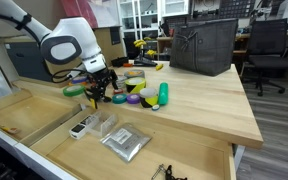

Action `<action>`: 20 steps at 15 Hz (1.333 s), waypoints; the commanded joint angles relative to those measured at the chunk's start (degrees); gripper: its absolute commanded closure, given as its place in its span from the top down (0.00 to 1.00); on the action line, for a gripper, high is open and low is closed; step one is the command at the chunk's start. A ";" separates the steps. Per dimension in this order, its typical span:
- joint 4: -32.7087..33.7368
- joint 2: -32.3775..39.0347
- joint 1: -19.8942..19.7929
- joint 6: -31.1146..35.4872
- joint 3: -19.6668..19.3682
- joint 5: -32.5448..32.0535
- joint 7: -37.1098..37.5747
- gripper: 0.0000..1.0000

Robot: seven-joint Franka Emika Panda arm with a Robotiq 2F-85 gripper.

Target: Remove the black and yellow tool from the open drawer and place it on the counter.

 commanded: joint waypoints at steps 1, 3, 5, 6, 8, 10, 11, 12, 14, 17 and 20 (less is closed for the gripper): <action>-3.67 -4.26 -0.67 0.28 1.22 2.58 -2.94 1.00; -4.92 -6.46 -0.97 -2.75 1.13 2.27 -5.74 1.00; -5.91 -8.59 -1.41 -6.52 0.92 1.88 -8.91 1.00; -6.29 -9.75 -1.77 -8.85 0.66 1.70 -10.55 1.00; -7.00 -12.23 -2.84 -14.79 0.18 1.51 -14.37 1.00; -8.10 -14.86 -3.89 -20.40 -0.53 0.92 -18.37 1.00; -8.63 -15.95 -4.28 -23.21 -0.92 0.19 -20.43 1.00; -9.34 -16.95 -4.72 -26.18 -1.13 -0.51 -23.64 1.00; -10.88 -18.26 -4.93 -30.35 -1.48 -2.84 -27.17 1.00; -13.77 -17.76 -4.34 -32.20 -1.17 -7.24 -27.99 0.66; -15.61 -15.73 -3.34 -29.50 -0.37 -8.83 -26.28 0.43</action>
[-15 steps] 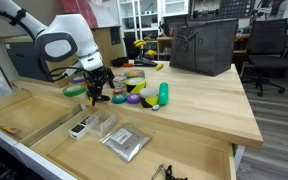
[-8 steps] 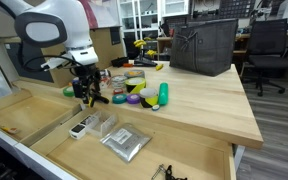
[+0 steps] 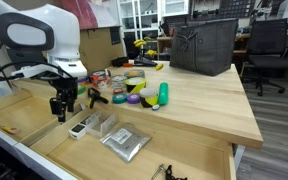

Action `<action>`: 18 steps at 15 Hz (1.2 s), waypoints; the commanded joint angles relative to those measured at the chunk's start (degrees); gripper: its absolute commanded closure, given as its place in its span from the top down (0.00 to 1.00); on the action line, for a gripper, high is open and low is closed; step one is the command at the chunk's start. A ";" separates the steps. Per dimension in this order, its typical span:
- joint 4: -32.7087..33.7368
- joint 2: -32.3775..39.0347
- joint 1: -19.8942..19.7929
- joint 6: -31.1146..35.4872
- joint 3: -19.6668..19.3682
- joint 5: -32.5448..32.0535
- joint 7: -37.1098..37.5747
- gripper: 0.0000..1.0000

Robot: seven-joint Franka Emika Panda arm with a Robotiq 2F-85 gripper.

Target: Remove the black and yellow tool from the open drawer and place it on the counter.

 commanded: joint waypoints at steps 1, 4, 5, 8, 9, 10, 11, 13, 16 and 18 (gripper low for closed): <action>-2.54 0.88 1.46 2.76 0.99 -1.47 0.95 0.36; -3.48 0.88 2.45 8.49 1.64 -0.85 1.72 0.14; -3.69 0.70 2.72 10.57 1.66 -0.82 1.80 0.05; -3.57 0.48 3.26 18.08 1.53 -0.71 2.09 0.00; -3.19 0.94 3.38 20.46 1.50 -0.64 2.47 0.00; -2.45 1.59 3.47 22.22 1.48 -0.60 2.83 0.00; -2.21 1.87 3.56 24.48 1.45 -0.49 3.37 0.00; -1.72 2.59 3.88 28.23 1.51 -0.47 3.89 0.00; -2.43 3.30 4.60 34.11 1.43 -0.86 4.21 0.00; -2.91 3.87 5.07 36.65 1.18 -0.88 4.03 0.00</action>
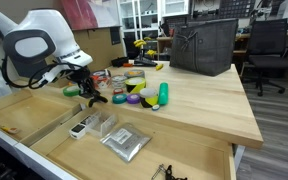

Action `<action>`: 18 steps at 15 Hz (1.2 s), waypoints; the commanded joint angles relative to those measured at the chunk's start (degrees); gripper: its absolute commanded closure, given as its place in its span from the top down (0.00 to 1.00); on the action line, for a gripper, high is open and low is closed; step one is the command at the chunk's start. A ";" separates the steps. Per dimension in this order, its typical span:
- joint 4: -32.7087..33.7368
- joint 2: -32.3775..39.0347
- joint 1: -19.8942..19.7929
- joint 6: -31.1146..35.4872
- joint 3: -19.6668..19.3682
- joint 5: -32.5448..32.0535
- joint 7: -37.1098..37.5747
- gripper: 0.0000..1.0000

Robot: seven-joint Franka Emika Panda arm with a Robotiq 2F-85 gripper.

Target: Remove the black and yellow tool from the open drawer and place it on the counter.

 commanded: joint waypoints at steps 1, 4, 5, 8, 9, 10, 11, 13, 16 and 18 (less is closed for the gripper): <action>-0.61 1.32 1.24 4.68 -0.38 -0.07 1.52 0.00; 1.46 4.79 1.65 6.35 -0.44 1.57 2.12 0.00; 2.51 6.03 1.56 6.47 0.00 3.11 1.95 0.00; 5.21 8.75 1.55 8.29 1.57 8.58 2.17 0.00; 5.94 9.38 1.55 9.12 2.19 10.42 2.03 0.00; 6.46 9.67 1.45 10.43 3.09 12.52 1.75 0.00; 6.87 9.88 1.39 11.50 3.87 14.27 1.47 0.00; 7.42 10.08 1.48 13.41 5.17 16.95 1.19 0.00; 6.87 8.58 0.73 13.66 6.62 19.33 -0.40 0.00; 5.33 6.10 -1.51 13.50 8.43 20.58 -2.49 0.27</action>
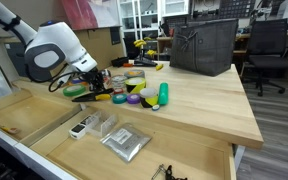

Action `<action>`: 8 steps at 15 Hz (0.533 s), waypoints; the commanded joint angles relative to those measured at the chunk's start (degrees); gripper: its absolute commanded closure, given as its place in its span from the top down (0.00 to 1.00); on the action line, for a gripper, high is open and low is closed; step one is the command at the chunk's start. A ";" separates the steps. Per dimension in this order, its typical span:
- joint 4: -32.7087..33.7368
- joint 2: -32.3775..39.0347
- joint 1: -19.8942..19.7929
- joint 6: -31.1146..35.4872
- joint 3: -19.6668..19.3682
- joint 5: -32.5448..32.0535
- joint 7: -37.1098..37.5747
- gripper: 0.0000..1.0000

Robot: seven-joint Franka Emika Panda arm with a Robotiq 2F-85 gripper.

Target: Remove the black and yellow tool from the open drawer and place it on the counter.

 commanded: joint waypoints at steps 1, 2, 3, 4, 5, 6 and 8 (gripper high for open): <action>-2.48 -4.82 -3.86 0.52 3.45 4.18 -4.70 0.32; -3.29 -6.45 -5.46 0.28 4.77 5.86 -6.71 0.41; -3.84 -7.80 -6.89 0.10 5.93 7.69 -8.63 0.47; -4.47 -9.52 -8.54 -0.70 7.24 9.92 -11.07 0.55; -5.13 -11.24 -9.95 -2.62 8.14 11.71 -13.69 0.63; -6.26 -13.24 -10.92 -6.63 8.28 12.02 -16.44 0.69; -8.34 -15.86 -12.05 -14.24 7.55 11.63 -20.82 0.85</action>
